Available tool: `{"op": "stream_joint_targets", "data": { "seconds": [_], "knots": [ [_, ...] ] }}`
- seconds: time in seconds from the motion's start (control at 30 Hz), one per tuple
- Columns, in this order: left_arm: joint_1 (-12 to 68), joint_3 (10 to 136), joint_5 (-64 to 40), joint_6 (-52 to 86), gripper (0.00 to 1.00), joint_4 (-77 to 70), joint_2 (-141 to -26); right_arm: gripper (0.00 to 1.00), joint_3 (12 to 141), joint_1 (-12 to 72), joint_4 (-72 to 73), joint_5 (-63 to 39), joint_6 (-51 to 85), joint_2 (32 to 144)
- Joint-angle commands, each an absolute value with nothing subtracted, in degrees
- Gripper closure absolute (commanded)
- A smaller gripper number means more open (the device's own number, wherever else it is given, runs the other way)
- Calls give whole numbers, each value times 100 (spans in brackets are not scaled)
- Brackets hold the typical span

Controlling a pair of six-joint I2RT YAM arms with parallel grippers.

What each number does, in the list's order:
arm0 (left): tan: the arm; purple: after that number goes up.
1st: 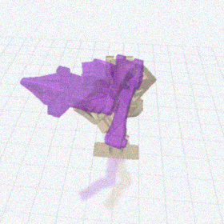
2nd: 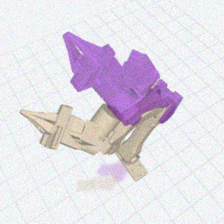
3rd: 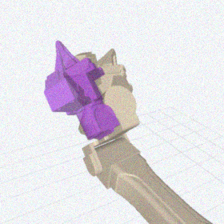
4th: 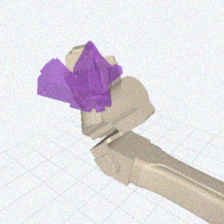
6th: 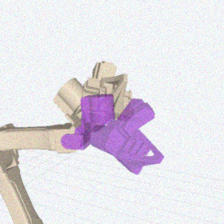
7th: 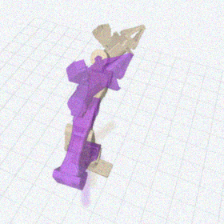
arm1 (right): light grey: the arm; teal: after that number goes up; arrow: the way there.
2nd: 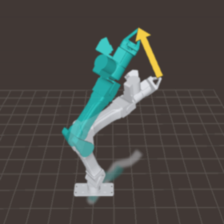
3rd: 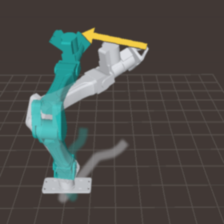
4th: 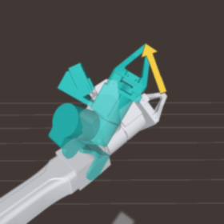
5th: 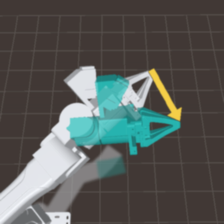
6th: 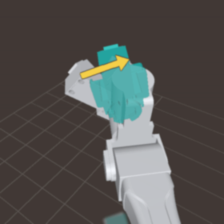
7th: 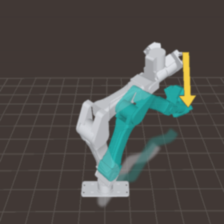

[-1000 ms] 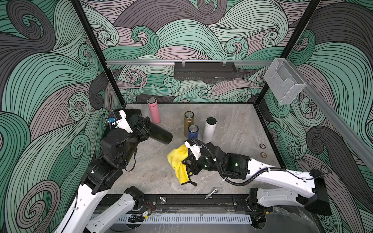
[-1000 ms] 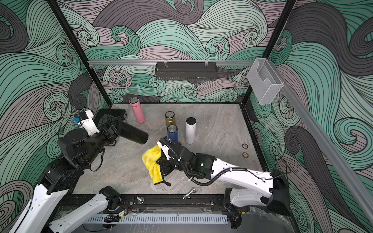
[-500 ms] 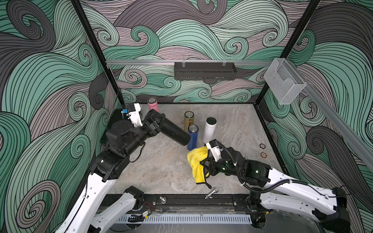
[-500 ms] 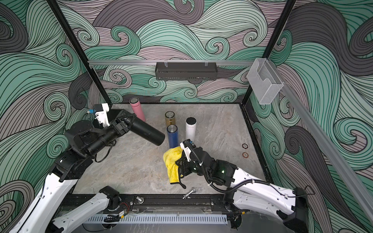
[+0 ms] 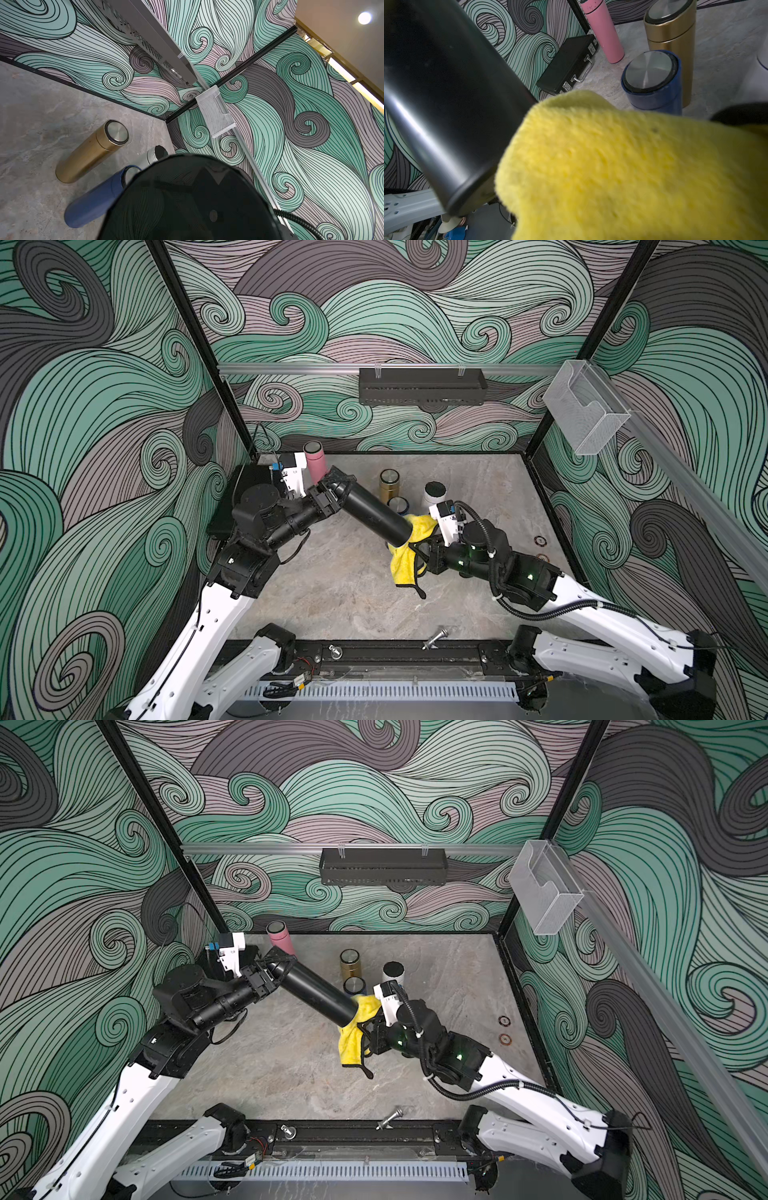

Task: Wipe the surface of the thermos
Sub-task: Wipe the dirt from the surface of the thermos.

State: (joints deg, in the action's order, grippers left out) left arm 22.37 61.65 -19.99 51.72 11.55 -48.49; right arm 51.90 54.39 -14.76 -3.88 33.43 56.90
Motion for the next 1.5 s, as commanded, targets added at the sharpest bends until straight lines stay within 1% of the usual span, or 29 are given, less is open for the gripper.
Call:
{"op": "stream_joint_targets", "data": {
  "seconds": [0.0, 0.23, 0.37, 0.53, 0.67, 0.77, 0.9, 1.03, 1.2, 1.33, 1.47],
  "knots": [
    [2204, 6249, -2077, 5210, 100, 672, -4765, 100, 5498, 5515, -1209, -725, 3196, 5775],
    [2186, 6232, -1791, 4825, 100, 984, -4772, 100, 5391, 5805, -1542, -497, 3160, 5510],
    [2188, 6178, -1606, 4626, 100, 1246, -4709, 100, 5490, 5820, -1948, -297, 3096, 5155],
    [2153, 5988, -1659, 4619, 100, 1128, -4541, 100, 5451, 5814, -2030, -13, 3080, 4914],
    [2127, 6004, -1757, 4632, 100, 1056, -4501, 100, 5414, 5724, -1778, 64, 3021, 5201],
    [2119, 6007, -1755, 4624, 100, 1002, -4466, 100, 5592, 5651, -1690, 103, 2884, 5635],
    [2075, 5995, -1720, 4669, 100, 888, -4440, 100, 5602, 5663, -1384, -261, 3017, 6056],
    [2083, 5969, -1790, 4755, 100, 764, -4486, 100, 5362, 5798, -1003, -472, 3256, 6279],
    [2072, 5842, -1828, 4825, 100, 674, -4521, 100, 5483, 6017, -729, -528, 3200, 6512],
    [2065, 5810, -1682, 4636, 100, 952, -4467, 100, 5768, 6134, -1001, -579, 2979, 6493],
    [2026, 5786, -1613, 4511, 100, 1138, -4411, 100, 5893, 6170, -1450, -590, 2801, 6031]
  ]
}}
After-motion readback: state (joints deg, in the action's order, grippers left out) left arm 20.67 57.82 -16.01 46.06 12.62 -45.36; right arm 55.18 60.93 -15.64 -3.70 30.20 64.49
